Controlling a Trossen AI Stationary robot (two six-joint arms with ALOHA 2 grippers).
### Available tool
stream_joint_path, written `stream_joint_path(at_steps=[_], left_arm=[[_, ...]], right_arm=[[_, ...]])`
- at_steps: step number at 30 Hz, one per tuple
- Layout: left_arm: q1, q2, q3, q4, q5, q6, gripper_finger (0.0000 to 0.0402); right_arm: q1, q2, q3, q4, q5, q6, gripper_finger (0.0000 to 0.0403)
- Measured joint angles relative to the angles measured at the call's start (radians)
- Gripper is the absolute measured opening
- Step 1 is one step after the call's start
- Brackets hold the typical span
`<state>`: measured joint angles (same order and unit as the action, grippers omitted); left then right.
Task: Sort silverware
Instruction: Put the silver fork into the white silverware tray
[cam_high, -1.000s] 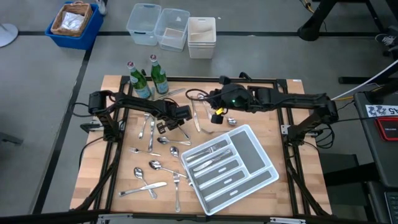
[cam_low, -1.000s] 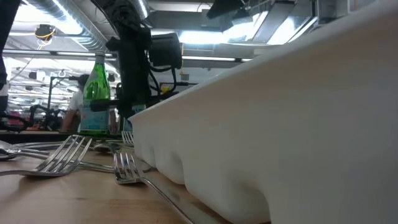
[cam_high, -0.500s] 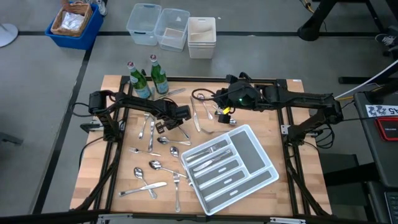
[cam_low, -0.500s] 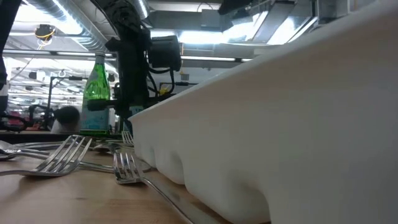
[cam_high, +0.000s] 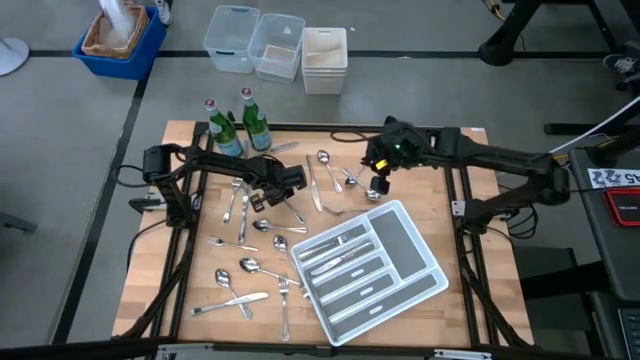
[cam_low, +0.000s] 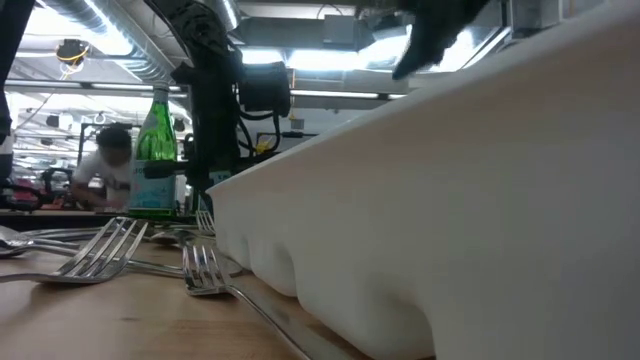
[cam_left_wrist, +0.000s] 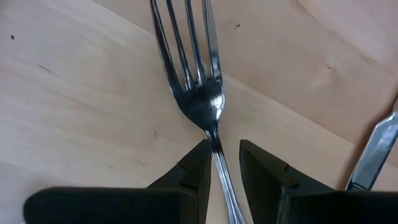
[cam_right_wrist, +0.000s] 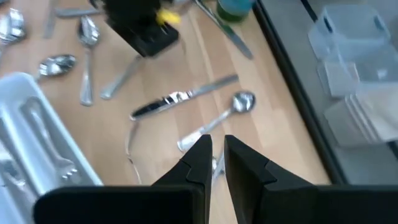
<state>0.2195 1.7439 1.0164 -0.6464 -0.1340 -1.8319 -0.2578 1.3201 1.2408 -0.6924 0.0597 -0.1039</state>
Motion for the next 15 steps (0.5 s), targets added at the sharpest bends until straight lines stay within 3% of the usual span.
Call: stream_joint_path(at_steps=[9, 15], left_arm=[[-0.008, 0.000, 0.000, 0.000, 0.027, -0.028, 0.0072], [-0.005, 0.000, 0.000, 0.001, 0.018, -0.028, 0.0072]], right_arm=[[-0.081, -0.010, -0.224, 0.209, -0.008, 0.029, 0.0046], [-0.132, -0.009, -0.334, 0.393, -0.113, 0.029, 0.0046]])
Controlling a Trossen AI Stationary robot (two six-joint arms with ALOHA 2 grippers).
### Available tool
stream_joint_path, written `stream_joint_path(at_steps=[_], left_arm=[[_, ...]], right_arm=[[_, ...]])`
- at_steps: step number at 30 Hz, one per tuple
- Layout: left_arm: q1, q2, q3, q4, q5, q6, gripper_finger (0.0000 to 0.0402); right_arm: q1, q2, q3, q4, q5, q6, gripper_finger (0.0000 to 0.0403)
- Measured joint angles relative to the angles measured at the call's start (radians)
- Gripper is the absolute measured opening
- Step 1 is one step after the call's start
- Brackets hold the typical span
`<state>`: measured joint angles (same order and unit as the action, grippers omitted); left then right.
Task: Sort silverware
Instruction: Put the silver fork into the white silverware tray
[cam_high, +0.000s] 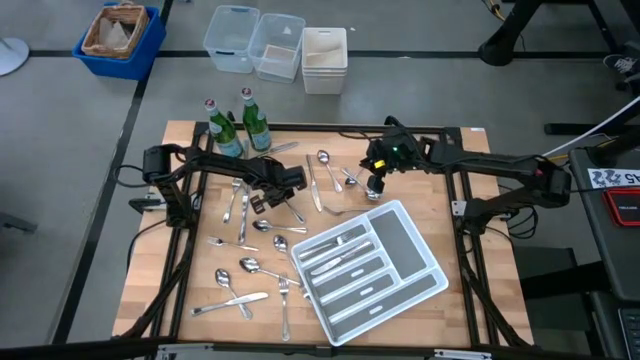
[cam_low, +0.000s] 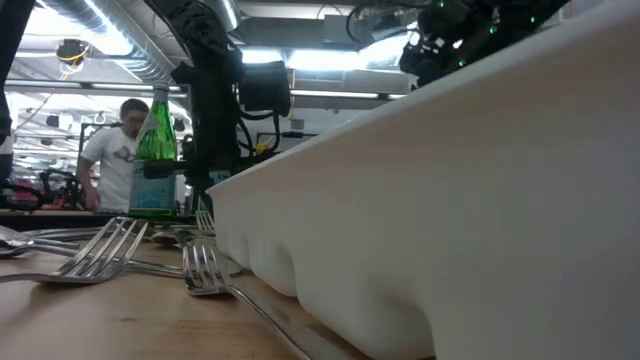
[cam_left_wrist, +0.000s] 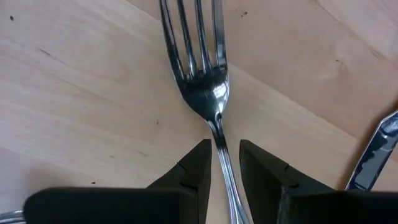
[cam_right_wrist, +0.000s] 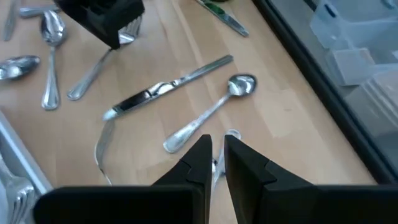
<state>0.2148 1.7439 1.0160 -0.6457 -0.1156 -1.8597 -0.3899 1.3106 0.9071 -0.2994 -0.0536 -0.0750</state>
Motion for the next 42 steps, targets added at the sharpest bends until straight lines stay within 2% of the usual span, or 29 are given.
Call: stream_joint_path(at_steps=[4, 14, 21, 35, 42], left_arm=[[0.008, 0.000, -0.028, 0.027, 0.001, -0.023, 0.0072], [0.029, -0.003, -0.058, 0.061, 0.010, -0.032, 0.0066], [0.046, -0.003, -0.059, 0.054, 0.019, 0.042, 0.0009], [0.048, -0.022, -0.064, 0.061, -0.022, 0.209, 0.0003], [0.048, -0.076, -0.064, 0.115, -0.013, 0.398, 0.0002]], right_arm=[[-0.022, 0.000, -0.036, 0.049, -0.046, 0.000, 0.0046], [-0.023, 0.000, -0.053, 0.068, -0.048, 0.000, 0.0046], [-0.023, 0.000, -0.053, 0.068, -0.046, 0.000, 0.0046], [-0.023, 0.001, -0.053, 0.066, -0.045, -0.001, 0.0046], [-0.023, 0.001, -0.053, 0.066, -0.045, -0.001, 0.0046]])
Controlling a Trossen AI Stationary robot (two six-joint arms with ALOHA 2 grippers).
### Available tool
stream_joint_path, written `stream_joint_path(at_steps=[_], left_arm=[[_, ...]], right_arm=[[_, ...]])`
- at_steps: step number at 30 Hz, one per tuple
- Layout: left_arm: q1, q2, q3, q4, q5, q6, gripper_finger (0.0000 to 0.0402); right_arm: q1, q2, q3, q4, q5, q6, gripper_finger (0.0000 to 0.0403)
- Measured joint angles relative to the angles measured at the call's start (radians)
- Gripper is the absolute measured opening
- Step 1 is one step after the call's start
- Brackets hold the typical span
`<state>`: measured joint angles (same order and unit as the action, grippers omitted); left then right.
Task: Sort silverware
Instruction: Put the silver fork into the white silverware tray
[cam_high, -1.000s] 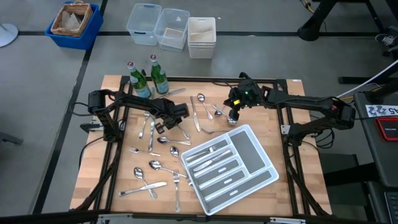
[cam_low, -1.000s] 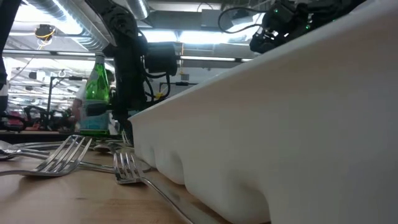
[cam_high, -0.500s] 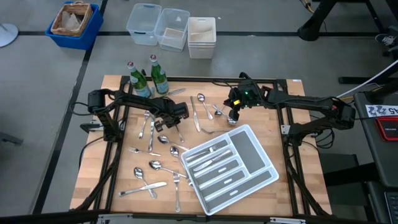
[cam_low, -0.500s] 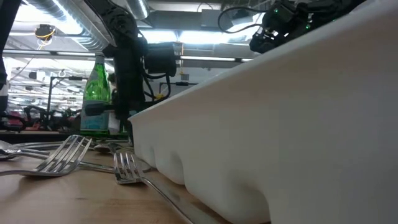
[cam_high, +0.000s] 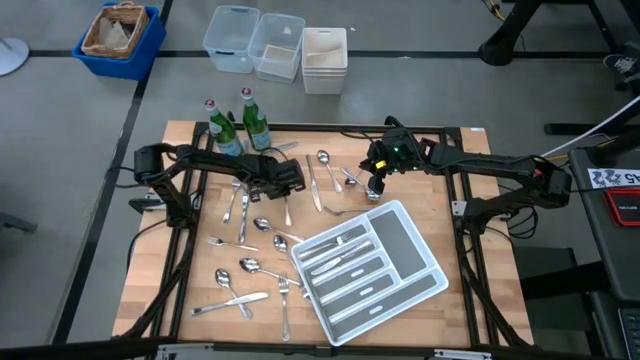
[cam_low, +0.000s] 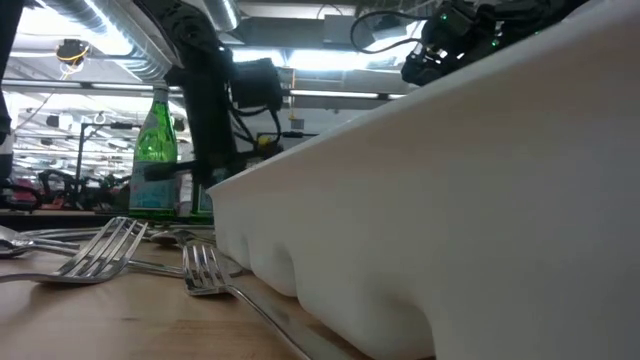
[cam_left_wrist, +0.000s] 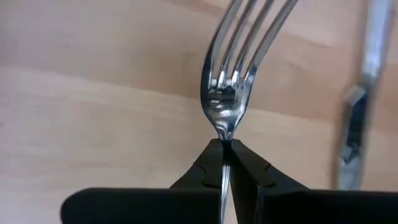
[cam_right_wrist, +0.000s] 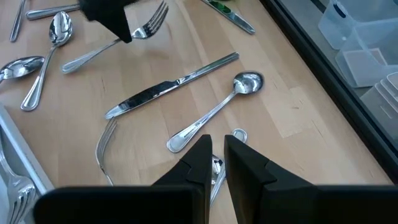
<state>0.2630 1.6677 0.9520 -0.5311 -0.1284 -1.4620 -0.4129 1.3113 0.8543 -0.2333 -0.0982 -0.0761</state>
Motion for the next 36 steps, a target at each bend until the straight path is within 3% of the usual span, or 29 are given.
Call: stream_joint_path(at_steps=[7, 15, 25, 36], left_arm=[[0.000, -0.063, 0.001, 0.238, 0.040, 0.299, 0.0002], [-0.041, -0.095, 0.003, 0.507, 0.206, 0.590, 0.0004], [-0.218, -0.088, 0.003, 0.513, 0.237, 0.745, 0.0005], [-0.325, -0.011, 0.003, 0.522, 0.173, 0.816, 0.0005]], right_arm=[[0.000, 0.000, 0.000, -0.001, 0.000, 0.000, 0.0046], [0.000, 0.000, 0.000, -0.001, 0.001, 0.000, 0.0046], [0.000, 0.000, 0.000, -0.002, 0.064, 0.051, 0.0046], [0.000, 0.000, 0.001, -0.003, 0.064, 0.053, 0.0046]])
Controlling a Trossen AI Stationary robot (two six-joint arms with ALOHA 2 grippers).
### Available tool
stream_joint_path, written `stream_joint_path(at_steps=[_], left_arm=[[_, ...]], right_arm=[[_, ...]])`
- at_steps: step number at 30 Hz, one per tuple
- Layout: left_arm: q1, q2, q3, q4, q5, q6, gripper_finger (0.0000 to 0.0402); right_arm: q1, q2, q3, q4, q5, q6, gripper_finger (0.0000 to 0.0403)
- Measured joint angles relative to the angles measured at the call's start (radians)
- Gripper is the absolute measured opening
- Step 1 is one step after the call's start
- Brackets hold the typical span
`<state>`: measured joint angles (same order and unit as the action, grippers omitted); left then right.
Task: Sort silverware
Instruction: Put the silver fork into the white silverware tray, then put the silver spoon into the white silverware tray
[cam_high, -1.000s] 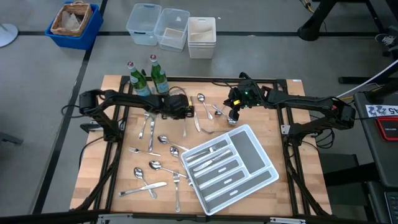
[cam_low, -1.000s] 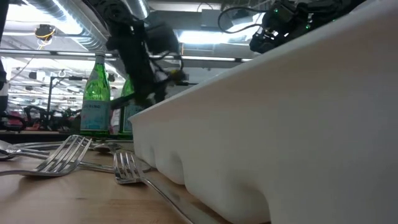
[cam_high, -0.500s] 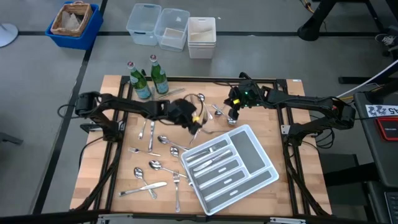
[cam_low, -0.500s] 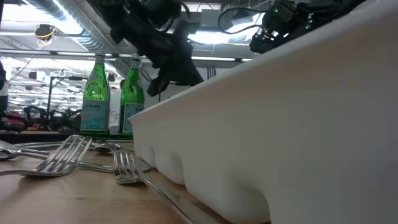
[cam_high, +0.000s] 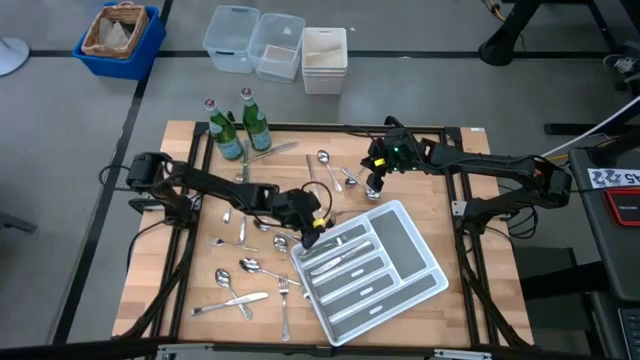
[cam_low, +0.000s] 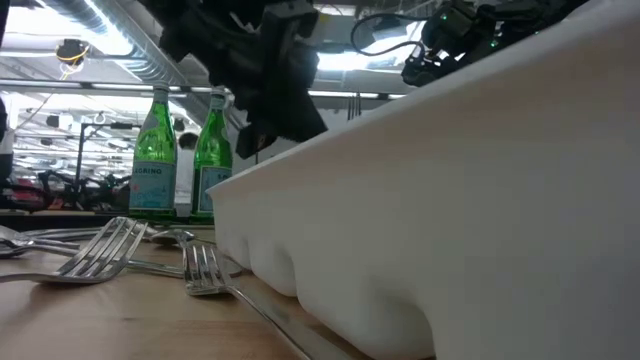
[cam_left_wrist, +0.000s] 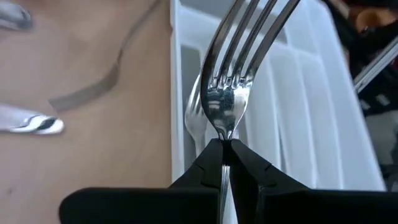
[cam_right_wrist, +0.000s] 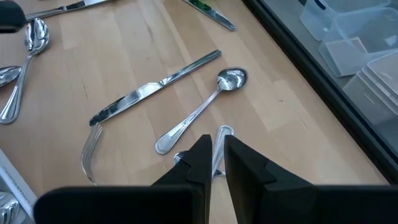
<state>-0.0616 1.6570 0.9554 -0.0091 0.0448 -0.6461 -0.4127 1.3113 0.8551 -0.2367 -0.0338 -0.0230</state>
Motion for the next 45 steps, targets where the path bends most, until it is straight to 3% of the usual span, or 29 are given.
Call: stream_joint_path(at_steps=[18, 27, 32, 40, 45], left_arm=[[-0.016, 0.104, 0.002, 0.012, -0.003, 0.141, 0.0008], [-0.016, 0.102, 0.000, 0.023, 0.002, 0.131, 0.0088], [-0.015, 0.096, 0.001, 0.044, 0.001, 0.129, 0.0106], [-0.002, -0.001, 0.004, 0.024, 0.016, 0.142, 0.0085], [0.018, -0.112, 0.000, -0.073, -0.003, 0.208, 0.0073]], right_arm=[[0.000, 0.000, 0.000, -0.041, -0.014, 0.048, 0.0049], [0.000, 0.022, 0.000, -0.113, -0.038, 0.135, 0.0093], [0.000, 0.108, 0.000, -0.108, -0.038, 0.156, 0.0103], [0.000, 0.241, 0.000, -0.102, -0.038, 0.150, 0.0104], [0.000, 0.306, 0.000, -0.085, -0.038, 0.146, 0.0104]])
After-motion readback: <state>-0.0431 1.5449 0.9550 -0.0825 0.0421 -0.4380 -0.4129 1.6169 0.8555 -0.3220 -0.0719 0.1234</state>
